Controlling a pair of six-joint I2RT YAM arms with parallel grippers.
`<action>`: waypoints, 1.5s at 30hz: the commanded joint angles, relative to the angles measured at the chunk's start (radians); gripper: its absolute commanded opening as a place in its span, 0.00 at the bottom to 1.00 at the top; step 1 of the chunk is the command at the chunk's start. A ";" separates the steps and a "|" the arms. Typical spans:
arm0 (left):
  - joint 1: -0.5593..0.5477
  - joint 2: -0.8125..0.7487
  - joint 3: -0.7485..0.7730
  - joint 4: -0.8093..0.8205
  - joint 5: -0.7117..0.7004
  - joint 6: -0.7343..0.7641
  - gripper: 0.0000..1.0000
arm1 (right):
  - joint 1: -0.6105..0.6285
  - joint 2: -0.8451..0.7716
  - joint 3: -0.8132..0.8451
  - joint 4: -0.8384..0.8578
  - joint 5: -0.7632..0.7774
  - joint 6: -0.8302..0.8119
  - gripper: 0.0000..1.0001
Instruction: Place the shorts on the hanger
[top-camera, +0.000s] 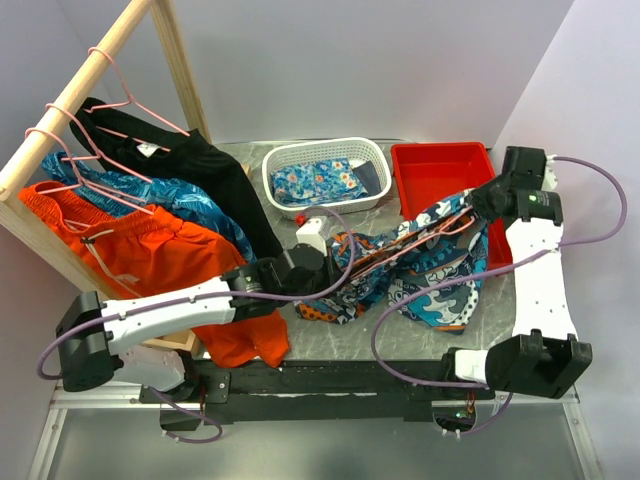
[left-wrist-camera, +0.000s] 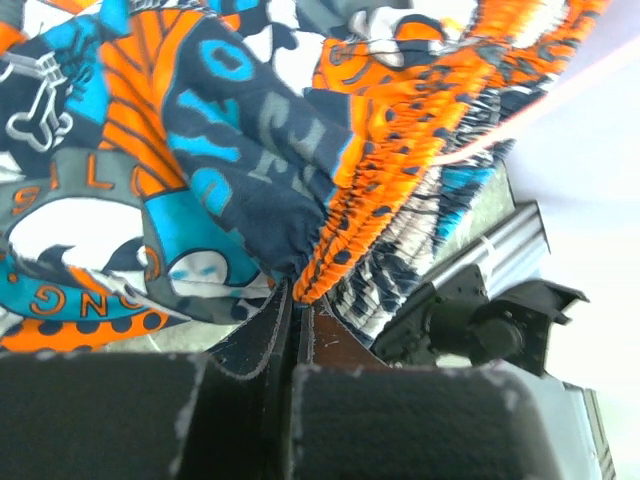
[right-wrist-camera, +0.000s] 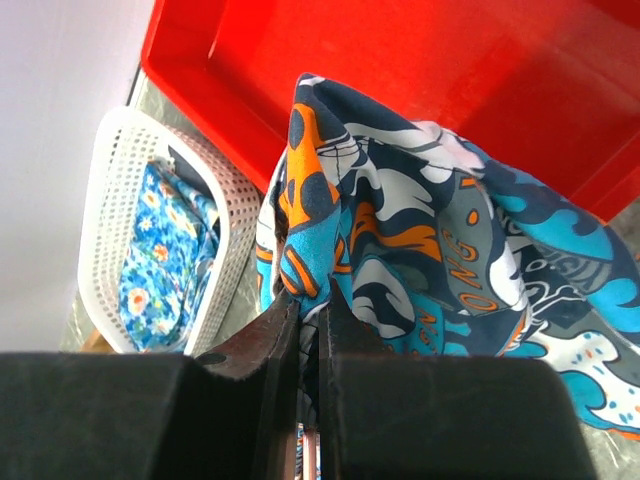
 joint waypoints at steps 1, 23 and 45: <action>-0.016 -0.020 0.104 -0.200 0.057 0.094 0.01 | 0.058 -0.043 0.042 0.158 0.181 0.009 0.00; -0.016 0.107 0.386 -0.124 0.202 0.327 0.75 | 0.209 0.018 0.088 0.106 -0.132 -0.156 0.00; -0.084 0.119 0.228 -0.095 0.263 0.566 0.71 | 0.232 -0.018 0.073 0.127 -0.204 -0.143 0.00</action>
